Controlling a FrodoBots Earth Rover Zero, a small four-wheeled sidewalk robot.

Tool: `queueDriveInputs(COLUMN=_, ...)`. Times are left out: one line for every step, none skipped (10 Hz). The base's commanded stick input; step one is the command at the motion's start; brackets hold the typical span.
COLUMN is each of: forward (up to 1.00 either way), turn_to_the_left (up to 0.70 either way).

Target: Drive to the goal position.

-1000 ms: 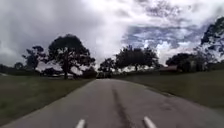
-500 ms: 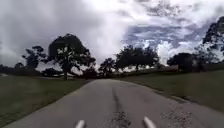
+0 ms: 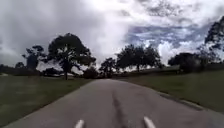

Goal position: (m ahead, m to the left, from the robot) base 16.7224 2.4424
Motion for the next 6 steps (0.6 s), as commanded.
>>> queueDriveInputs(forward=0.70, turn_to_the_left=0.00)
queueDriveInputs(forward=0.70, turn_to_the_left=0.00)
queueDriveInputs(forward=0.70, turn_to_the_left=0.00)
queueDriveInputs(forward=0.70, turn_to_the_left=0.00)
queueDriveInputs(forward=0.70, turn_to_the_left=0.00)
queueDriveInputs(forward=0.70, turn_to_the_left=0.00)
